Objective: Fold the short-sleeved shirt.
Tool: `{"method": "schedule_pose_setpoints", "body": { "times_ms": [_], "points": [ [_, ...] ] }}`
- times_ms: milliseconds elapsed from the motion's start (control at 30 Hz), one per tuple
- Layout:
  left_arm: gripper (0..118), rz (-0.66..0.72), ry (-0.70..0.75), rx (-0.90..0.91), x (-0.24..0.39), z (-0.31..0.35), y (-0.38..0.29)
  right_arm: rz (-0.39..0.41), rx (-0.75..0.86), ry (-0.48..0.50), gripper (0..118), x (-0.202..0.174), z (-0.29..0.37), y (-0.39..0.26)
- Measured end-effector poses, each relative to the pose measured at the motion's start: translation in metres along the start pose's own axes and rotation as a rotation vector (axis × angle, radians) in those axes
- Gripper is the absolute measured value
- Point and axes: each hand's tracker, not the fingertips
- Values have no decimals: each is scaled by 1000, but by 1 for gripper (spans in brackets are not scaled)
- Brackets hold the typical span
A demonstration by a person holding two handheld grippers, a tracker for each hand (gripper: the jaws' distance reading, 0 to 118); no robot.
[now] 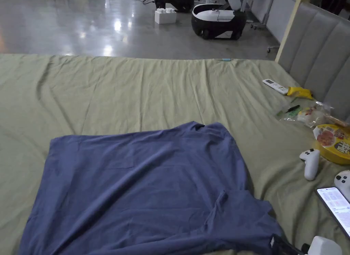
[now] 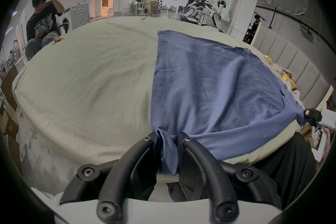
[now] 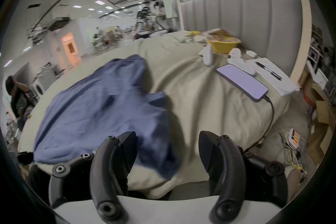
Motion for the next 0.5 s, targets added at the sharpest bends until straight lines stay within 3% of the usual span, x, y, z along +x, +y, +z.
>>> {"method": "schedule_pose_setpoints", "body": {
  "times_ms": [67, 133, 233, 267, 333, 400, 433, 500],
  "points": [
    [19, 5, 1, 4, 0, -1, -1, -13, -42, 45, 62, 7, -13, 2],
    [19, 4, 1, 4, 0, -1, -1, 3, -61, 117, 58, 5, -18, 1],
    [19, 0, 10, -3, 2, -3, 0, 187, -65, 88, 36, -12, -16, -1],
    [19, -6, 18, -6, 4, -3, 1, 208, -58, 92, 27, -14, -15, -2],
    [19, -16, 29, -9, 6, -3, 0, 149, -62, 155, 3, -10, -12, -2],
    [19, -19, 30, -5, 5, -2, -1, 153, -50, 114, 3, -14, -6, -3],
    [17, -52, 133, -57, -2, 0, -3, 167, -33, 118, 3, -14, -3, -2],
    [13, 19, 63, -36, -10, 5, 1, 170, -24, 123, 3, -17, 1, 5]
  ]
}}
